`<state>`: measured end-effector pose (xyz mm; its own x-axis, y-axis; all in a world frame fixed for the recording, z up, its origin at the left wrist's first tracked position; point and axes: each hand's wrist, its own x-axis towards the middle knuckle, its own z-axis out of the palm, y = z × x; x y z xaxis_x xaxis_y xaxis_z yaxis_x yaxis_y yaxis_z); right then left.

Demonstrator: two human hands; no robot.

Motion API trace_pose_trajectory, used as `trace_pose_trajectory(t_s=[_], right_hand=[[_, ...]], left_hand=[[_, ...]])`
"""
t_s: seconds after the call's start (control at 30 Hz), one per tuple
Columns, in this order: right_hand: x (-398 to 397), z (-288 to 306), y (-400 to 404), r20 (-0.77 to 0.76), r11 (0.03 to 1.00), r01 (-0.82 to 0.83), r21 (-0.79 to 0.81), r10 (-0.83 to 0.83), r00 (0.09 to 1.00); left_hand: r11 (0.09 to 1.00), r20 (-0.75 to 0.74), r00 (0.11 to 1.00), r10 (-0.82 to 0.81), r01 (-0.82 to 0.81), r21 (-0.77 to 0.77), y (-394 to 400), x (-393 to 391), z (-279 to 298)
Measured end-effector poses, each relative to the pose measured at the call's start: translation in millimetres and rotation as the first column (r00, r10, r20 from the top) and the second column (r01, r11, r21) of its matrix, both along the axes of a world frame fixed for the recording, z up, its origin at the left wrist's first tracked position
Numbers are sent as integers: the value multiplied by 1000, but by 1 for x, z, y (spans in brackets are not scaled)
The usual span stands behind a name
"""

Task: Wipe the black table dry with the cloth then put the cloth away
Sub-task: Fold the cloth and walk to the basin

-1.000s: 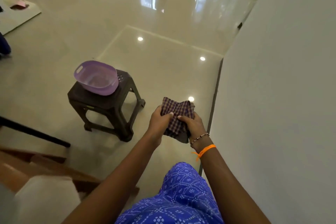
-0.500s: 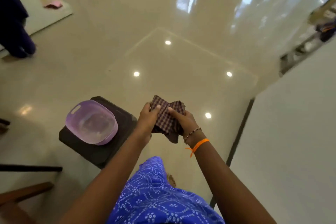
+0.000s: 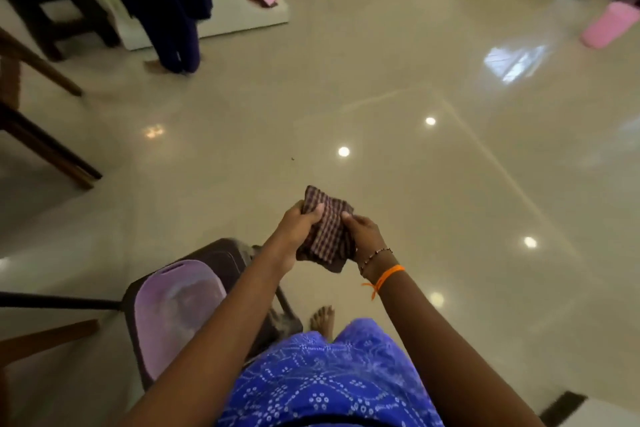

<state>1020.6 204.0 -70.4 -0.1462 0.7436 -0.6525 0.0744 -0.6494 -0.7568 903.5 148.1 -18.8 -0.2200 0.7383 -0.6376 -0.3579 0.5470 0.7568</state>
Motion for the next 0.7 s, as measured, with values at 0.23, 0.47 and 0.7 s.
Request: trace_pose_trajectory(t_s=[0.23, 0.47, 0.7], right_hand=[[-97, 1, 111, 205, 930, -342, 134, 312, 928], [-217, 8, 191, 187, 652, -735, 184, 711, 678], [-329, 12, 240, 138, 489, -836, 248, 837, 530]], left_hand=[[925, 41, 924, 380, -381, 0, 87, -83, -10], [736, 50, 735, 677, -677, -24, 160, -174, -12], [486, 21, 488, 873, -872, 55, 191, -246, 4]])
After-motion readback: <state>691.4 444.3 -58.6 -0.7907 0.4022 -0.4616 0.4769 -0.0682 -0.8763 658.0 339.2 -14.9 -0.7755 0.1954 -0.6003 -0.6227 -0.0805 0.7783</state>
